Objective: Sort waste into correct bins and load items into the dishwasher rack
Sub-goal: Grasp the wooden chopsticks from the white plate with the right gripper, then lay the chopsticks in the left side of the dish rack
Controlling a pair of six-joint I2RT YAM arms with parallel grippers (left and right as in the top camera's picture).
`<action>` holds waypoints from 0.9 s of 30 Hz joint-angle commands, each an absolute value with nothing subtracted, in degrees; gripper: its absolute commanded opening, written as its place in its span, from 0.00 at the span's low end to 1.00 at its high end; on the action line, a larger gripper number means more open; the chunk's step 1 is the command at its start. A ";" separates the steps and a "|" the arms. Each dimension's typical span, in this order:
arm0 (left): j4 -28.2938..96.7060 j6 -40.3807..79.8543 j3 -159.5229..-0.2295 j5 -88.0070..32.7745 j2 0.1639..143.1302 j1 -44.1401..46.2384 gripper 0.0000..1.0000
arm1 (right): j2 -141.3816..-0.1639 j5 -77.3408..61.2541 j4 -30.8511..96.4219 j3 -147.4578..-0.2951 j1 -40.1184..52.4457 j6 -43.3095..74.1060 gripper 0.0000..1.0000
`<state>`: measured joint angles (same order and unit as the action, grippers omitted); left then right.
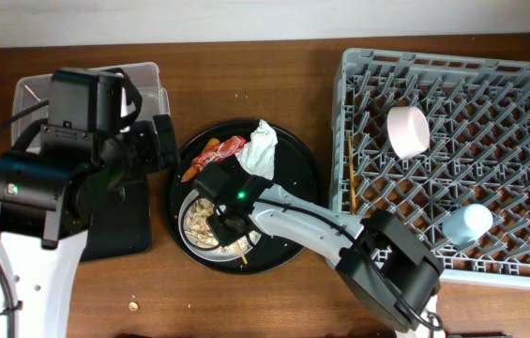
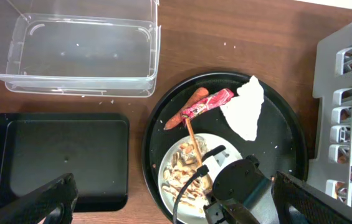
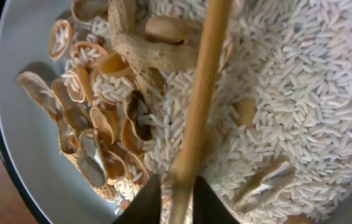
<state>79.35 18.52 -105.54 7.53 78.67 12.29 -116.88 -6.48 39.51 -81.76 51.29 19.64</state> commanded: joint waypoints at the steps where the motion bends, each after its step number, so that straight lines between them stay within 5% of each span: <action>1: 79.42 19.31 -105.58 7.53 79.15 12.10 0.99 | -117.19 -5.30 40.47 -82.39 51.68 19.97 0.04; 5: 79.42 19.31 -105.58 7.51 79.18 12.10 0.99 | -108.88 5.02 45.10 -83.59 50.70 19.99 0.04; 13: 79.42 19.31 -105.58 7.51 79.18 12.10 0.99 | -97.76 3.92 53.67 -83.70 17.89 24.49 0.04; 17: 79.42 19.31 -105.58 7.53 79.18 12.10 0.99 | -99.55 5.50 54.11 -83.50 15.00 24.34 0.06; 19: 79.42 19.31 -105.58 7.53 79.18 12.10 0.99 | -100.51 4.73 56.05 -83.53 15.03 22.57 0.37; 23: 79.42 19.31 -105.58 7.53 79.18 12.10 0.99 | -85.23 -1.63 57.78 -83.59 17.17 19.07 0.49; 24: 79.42 19.31 -105.58 7.51 79.18 12.10 0.99 | -78.72 -4.01 57.36 -83.59 19.25 18.65 0.59; 25: 79.42 19.31 -105.58 7.53 79.18 12.10 0.99 | -74.19 -4.64 55.29 -83.59 20.78 18.98 0.98; 27: 79.42 19.31 -105.58 7.51 79.18 12.10 0.99 | -66.92 -4.73 57.30 -83.59 22.52 18.85 0.98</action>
